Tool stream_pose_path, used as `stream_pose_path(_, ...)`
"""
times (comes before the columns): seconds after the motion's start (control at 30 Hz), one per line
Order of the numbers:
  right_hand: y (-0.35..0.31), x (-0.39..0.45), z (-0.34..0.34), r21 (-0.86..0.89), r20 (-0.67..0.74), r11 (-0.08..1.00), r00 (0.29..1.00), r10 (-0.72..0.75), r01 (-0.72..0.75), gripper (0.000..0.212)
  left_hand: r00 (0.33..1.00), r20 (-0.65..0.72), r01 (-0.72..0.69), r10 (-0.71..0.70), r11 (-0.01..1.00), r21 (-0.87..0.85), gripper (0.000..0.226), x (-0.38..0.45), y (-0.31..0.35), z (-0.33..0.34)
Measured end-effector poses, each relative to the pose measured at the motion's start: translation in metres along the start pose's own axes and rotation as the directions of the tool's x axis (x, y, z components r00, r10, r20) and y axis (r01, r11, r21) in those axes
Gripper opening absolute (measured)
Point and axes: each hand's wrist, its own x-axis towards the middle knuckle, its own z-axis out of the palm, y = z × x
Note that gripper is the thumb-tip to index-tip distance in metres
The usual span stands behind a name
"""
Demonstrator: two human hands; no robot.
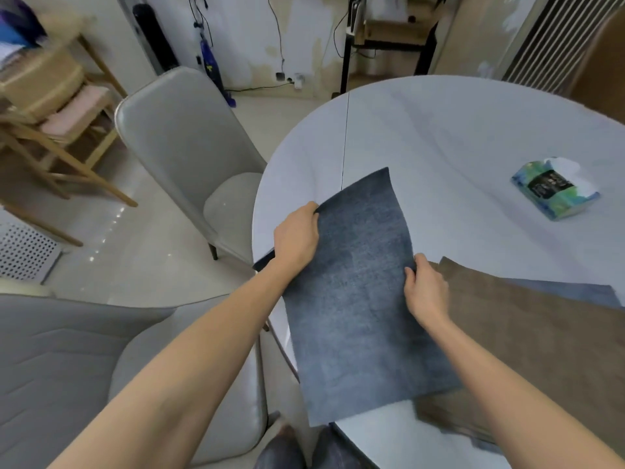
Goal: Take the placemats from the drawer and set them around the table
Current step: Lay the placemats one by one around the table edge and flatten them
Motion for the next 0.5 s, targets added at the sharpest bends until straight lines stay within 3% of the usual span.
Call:
stream_pose_path(0.1, -0.011, 0.013, 0.015, 0.021, 0.031, 1.000, 0.999, 0.017, -0.017, 0.011, 0.999, -0.043, 0.021, -0.020, 0.999, 0.036, 0.035, 0.011, -0.023, 0.004)
stream_pose_path(0.17, -0.015, 0.024, 0.026, 0.037, 0.061, 0.999, 0.998, 0.015, -0.017, 0.012, 0.989, -0.038, 0.145, -0.143, 0.987, 0.068, 0.055, 0.000, -0.046, 0.011)
stream_pose_path(0.3, -0.019, 0.046, 0.054, 0.031, 0.142, 1.000, 0.990, 0.002, -0.006, 0.012, 0.867, 0.179, 0.478, -0.464, 0.877, -0.043, 0.076, -0.044, -0.099, 0.036)
stream_pose_path(0.43, -0.028, 0.065, 0.071, 0.034, 0.159, 0.999, 0.987, 0.016, -0.021, 0.011, 0.673, 0.475, 0.685, -0.567, 0.720, -0.112, 0.061, -0.076, -0.122, 0.053)
stream_pose_path(0.5, -0.031, 0.074, 0.077, 0.046, 0.161, 0.999, 0.987, 0.015, -0.023, 0.012, 0.667, 0.487, 0.673, -0.564, 0.736, -0.070, 0.053, -0.082, -0.123, 0.058)
